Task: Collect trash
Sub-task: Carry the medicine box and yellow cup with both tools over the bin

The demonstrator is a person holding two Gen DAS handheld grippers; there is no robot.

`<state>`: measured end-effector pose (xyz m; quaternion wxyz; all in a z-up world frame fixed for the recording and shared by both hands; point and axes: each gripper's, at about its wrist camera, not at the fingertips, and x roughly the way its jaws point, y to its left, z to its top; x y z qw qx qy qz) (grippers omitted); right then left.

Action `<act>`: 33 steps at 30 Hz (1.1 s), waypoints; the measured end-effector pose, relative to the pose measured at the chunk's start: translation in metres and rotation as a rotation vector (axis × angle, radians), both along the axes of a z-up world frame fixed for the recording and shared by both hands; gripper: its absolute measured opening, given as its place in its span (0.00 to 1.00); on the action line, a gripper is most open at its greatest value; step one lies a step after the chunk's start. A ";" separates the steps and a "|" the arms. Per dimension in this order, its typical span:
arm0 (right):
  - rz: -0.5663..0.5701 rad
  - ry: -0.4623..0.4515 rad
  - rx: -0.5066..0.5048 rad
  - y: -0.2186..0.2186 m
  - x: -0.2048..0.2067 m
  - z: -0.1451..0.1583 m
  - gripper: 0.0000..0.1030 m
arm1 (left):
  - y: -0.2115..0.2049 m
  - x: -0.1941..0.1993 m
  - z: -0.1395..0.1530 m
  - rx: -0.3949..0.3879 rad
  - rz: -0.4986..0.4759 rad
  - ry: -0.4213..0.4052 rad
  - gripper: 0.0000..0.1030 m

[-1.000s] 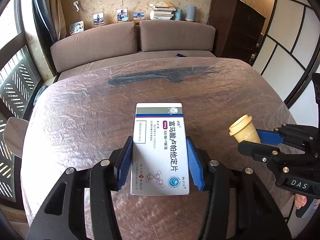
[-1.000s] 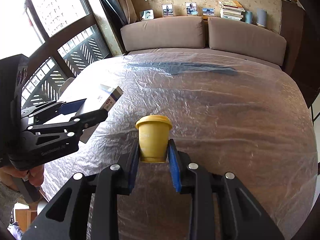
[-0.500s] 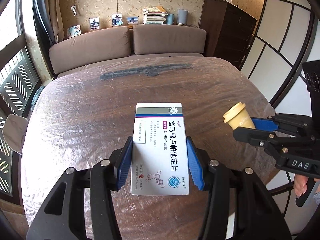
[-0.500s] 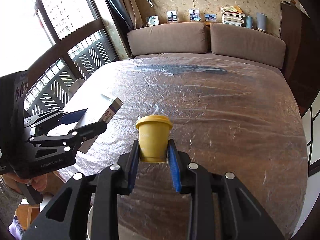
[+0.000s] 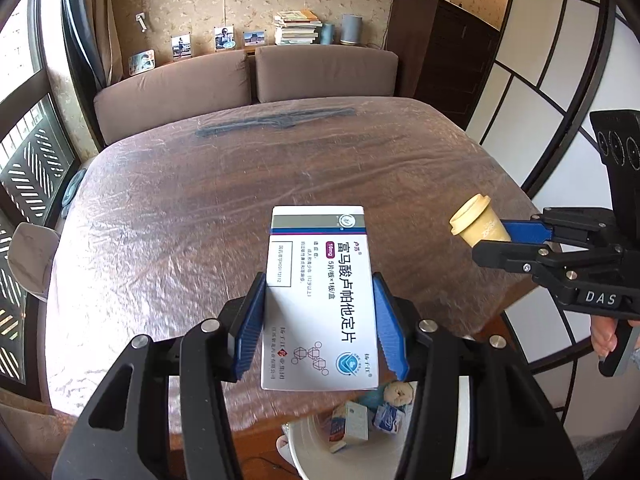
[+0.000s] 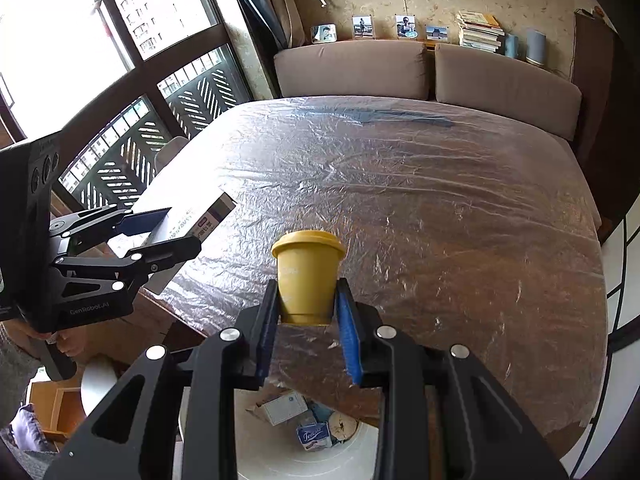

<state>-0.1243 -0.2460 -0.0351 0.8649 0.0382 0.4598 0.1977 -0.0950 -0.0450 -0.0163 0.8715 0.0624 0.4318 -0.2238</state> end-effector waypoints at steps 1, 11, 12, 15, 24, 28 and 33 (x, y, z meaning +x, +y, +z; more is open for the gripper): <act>0.006 0.004 0.001 0.000 -0.004 0.000 0.28 | 0.001 -0.005 0.000 -0.004 -0.002 0.006 0.51; 0.068 0.044 -0.005 -0.003 -0.045 -0.005 0.28 | 0.005 -0.049 -0.007 -0.002 -0.061 0.045 0.51; 0.076 0.047 -0.004 -0.002 -0.049 -0.006 0.28 | 0.005 -0.052 -0.008 -0.002 -0.067 0.049 0.51; 0.093 0.051 -0.016 0.003 -0.057 -0.007 0.28 | 0.002 -0.064 -0.011 0.009 -0.094 0.061 0.51; 0.159 0.083 -0.044 0.010 -0.088 -0.023 0.28 | -0.009 -0.097 -0.037 0.062 -0.168 0.123 0.51; 0.175 0.112 -0.054 0.013 -0.101 -0.036 0.28 | -0.013 -0.104 -0.051 0.067 -0.180 0.164 0.51; 0.182 0.144 -0.089 0.015 -0.111 -0.060 0.28 | -0.015 -0.107 -0.074 0.099 -0.183 0.202 0.51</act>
